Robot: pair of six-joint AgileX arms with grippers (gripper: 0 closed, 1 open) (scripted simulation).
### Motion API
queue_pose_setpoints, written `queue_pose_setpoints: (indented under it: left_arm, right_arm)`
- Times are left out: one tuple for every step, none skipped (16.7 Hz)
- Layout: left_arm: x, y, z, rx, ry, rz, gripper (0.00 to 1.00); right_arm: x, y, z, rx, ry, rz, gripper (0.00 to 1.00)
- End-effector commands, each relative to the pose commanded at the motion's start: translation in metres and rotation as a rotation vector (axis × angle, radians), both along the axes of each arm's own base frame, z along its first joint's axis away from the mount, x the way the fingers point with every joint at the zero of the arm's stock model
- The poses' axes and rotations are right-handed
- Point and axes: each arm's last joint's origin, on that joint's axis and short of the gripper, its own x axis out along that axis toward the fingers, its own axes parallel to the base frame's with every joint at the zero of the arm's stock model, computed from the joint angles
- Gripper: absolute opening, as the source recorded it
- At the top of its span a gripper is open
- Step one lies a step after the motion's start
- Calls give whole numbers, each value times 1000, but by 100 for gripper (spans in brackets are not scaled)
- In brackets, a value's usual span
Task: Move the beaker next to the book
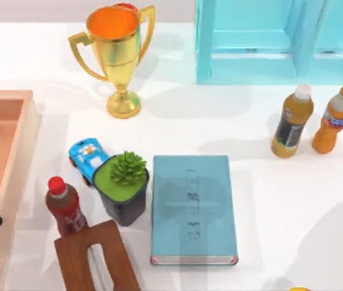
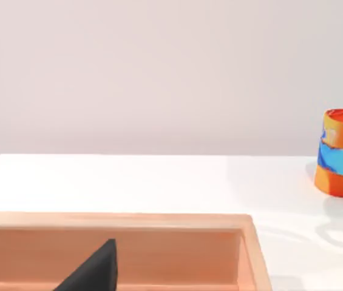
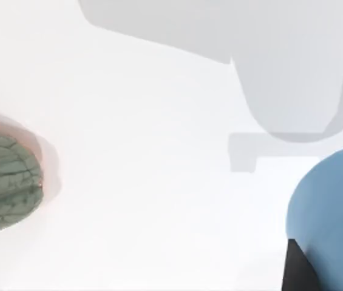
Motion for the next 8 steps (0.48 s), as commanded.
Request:
queue_pose_setpoints:
  left_arm:
    - [0,0,0,0,0,0,100]
    - [0,0,0,0,0,0,100]
    - [0,0,0,0,0,0,100]
    - [0,0,0,0,0,0,100]
    - [0,0,0,0,0,0,100]
    - [0,0,0,0,0,0,100]
    - [0,0,0,0,0,0,100]
    - [0,0,0,0,0,0,100]
  right_arm:
    - [0,0,0,0,0,0,0]
    - [1,1,1,-1,-2,-5,0]
    - [2,4,3,-4,-6,-16,0]
    - [4,8,6,-8,-12,-33,0]
    - [7,13,10,-12,-20,-56,0]
    - [10,20,15,-18,-32,-86,0]
    - [14,28,21,-23,-45,-122,0]
    - [18,38,27,-27,-60,-162,0]
